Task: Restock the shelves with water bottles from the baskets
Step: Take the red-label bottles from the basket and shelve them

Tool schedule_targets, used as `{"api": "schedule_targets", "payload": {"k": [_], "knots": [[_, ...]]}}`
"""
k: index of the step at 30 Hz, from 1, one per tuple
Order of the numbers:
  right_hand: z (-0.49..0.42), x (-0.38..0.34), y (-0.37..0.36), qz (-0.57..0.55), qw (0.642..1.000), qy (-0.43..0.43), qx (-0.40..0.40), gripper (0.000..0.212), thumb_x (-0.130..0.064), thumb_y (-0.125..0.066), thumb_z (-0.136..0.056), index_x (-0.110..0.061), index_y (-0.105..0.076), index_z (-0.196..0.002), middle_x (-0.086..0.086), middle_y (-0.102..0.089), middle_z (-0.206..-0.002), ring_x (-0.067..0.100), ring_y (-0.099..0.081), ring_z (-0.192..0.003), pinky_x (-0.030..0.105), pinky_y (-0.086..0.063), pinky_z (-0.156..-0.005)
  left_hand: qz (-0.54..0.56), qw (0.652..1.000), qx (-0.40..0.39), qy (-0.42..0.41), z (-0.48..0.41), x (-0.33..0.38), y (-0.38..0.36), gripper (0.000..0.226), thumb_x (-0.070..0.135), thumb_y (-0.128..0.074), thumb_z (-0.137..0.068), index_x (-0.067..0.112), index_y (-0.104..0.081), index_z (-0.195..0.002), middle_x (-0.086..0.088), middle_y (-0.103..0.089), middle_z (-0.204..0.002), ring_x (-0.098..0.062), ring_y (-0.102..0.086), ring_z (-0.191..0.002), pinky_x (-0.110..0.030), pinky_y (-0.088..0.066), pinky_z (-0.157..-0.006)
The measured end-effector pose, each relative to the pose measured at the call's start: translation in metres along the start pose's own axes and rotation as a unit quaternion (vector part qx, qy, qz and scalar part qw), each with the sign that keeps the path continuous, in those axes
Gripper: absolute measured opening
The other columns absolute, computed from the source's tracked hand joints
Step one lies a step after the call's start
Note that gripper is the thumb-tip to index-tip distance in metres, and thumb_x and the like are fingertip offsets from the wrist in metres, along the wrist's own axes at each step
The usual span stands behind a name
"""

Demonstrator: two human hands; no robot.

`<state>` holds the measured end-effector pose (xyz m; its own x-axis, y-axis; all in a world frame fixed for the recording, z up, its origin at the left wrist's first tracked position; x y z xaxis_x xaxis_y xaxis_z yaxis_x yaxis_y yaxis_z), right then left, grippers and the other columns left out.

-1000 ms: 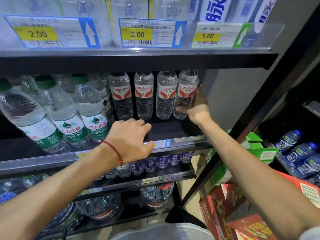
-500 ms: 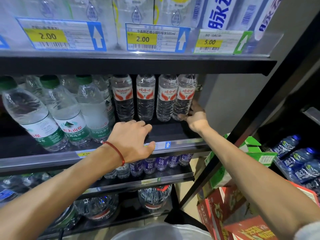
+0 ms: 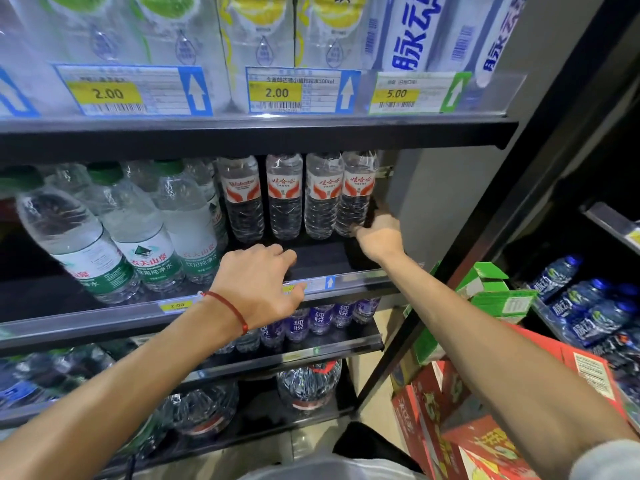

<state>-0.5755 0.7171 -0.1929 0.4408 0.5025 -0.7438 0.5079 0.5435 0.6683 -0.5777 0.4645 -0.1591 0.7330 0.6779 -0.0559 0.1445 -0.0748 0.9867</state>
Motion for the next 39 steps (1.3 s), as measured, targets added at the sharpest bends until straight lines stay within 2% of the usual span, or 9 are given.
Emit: {"api": "schedule_targets", "payload": {"k": [2,7,11,14,18,23,29,35,39], "knots": [[0.026,-0.009,0.015,0.058,0.998,-0.002,0.030,0.042,-0.031,-0.069,-0.096,-0.007,-0.064,-0.130,0.017,-0.065,-0.129,0.038,-0.063,-0.119,0.039,-0.050,-0.094,-0.008,1.000,-0.010,0.001,0.006,-0.003,0.006,0.050,0.065,-0.043,-0.093,0.029,-0.055,-0.126,0.009,-0.058,-0.111,-0.018,-0.058,-0.108,-0.034,-0.035,-0.067],[0.097,-0.040,0.043,0.190,0.976,0.104,0.027,0.032,-0.041,-0.063,-0.096,-0.027,-0.071,-0.123,-0.004,-0.069,-0.124,0.024,-0.065,-0.114,0.039,-0.050,-0.091,-0.018,1.000,0.013,0.011,0.025,-0.014,0.024,0.044,0.061,-0.042,-0.090,0.027,-0.061,-0.110,0.007,-0.058,-0.098,-0.019,-0.059,-0.095,-0.034,-0.038,-0.064],[0.150,-0.043,0.052,0.273,0.945,0.181,0.026,0.034,-0.049,-0.062,-0.090,-0.025,-0.073,-0.113,-0.006,-0.071,-0.108,0.023,-0.066,-0.103,0.039,-0.051,-0.083,-0.015,0.998,0.051,-0.045,0.047,-0.011,0.030,0.040,0.054,-0.050,-0.082,0.019,-0.065,-0.093,0.002,-0.059,-0.086,-0.025,-0.058,-0.079,-0.035,-0.042,-0.059],[0.183,-0.043,0.052,0.313,0.915,0.250,0.040,0.035,-0.051,-0.062,-0.085,-0.021,-0.073,-0.098,-0.003,-0.066,-0.090,0.025,-0.064,-0.088,0.039,-0.048,-0.073,-0.026,0.995,0.077,-0.063,0.067,-0.006,0.039,0.040,0.051,-0.053,-0.080,0.017,-0.066,-0.095,-0.002,-0.059,-0.089,-0.029,-0.056,-0.080,-0.039,-0.043,-0.064],[0.215,-0.044,0.049,0.326,0.892,0.313,0.028,0.036,-0.053,-0.061,-0.083,-0.019,-0.070,-0.093,-0.002,-0.061,-0.091,0.025,-0.058,-0.091,0.041,-0.043,-0.080,-0.031,0.998,0.047,-0.038,0.093,0.004,0.046,0.041,0.051,-0.050,-0.083,0.017,-0.067,-0.100,-0.003,-0.061,-0.093,-0.029,-0.058,-0.083,-0.039,-0.043,-0.067],[0.257,-0.040,0.041,0.326,0.870,0.369,-0.029,0.036,-0.054,-0.057,-0.082,-0.021,-0.068,-0.092,-0.003,-0.060,-0.091,0.025,-0.057,-0.091,0.041,-0.043,-0.083,-0.029,0.999,0.030,0.018,0.147,0.018,0.055,0.042,0.053,-0.048,-0.085,0.019,-0.066,-0.102,-0.001,-0.064,-0.099,-0.027,-0.059,-0.092,-0.041,-0.044,-0.074],[0.318,-0.033,0.028,0.284,0.836,0.463,-0.084,0.040,-0.053,-0.056,-0.083,-0.018,-0.072,-0.096,-0.001,-0.063,-0.091,0.027,-0.059,-0.091,0.042,-0.043,-0.082,-0.026,0.984,-0.003,0.174,0.251,0.041,0.057,0.048,0.054,-0.052,-0.082,0.020,-0.066,-0.113,-0.002,-0.065,-0.106,-0.029,-0.060,-0.097,-0.041,-0.048,-0.074],[0.413,-0.033,0.000,0.218,0.791,0.543,-0.176,0.033,-0.048,-0.063,-0.080,-0.020,-0.072,-0.096,0.000,-0.064,-0.093,0.027,-0.060,-0.095,0.044,-0.046,-0.083,-0.020,0.954,-0.038,0.298,0.382,0.081,0.062,0.038,0.051,-0.055,-0.084,0.024,-0.067,-0.109,0.003,-0.065,-0.105,-0.026,-0.059,-0.101,-0.042,-0.047,-0.080],[0.483,-0.043,-0.021,0.214,0.746,0.585,-0.233,0.034,-0.048,-0.056,-0.084,-0.020,-0.071,-0.093,0.000,-0.065,-0.094,0.028,-0.060,-0.096,0.044,-0.045,-0.086,-0.013,0.933,-0.032,0.358,0.465,0.096,0.072,0.035,0.047,-0.053,-0.083,0.021,-0.068,-0.101,-0.002,-0.065,-0.097,-0.031,-0.060,-0.092,-0.042,-0.044,-0.074]]}}
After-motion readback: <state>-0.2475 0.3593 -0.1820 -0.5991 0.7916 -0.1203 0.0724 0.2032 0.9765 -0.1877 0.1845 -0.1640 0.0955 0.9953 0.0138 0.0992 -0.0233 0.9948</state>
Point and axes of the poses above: each hand's wrist, its own z-axis away from the middle knuckle, its own y-axis out of the back of the hand, x = y × z, the point moved 4 cm from there along -z, towards the middle knuckle
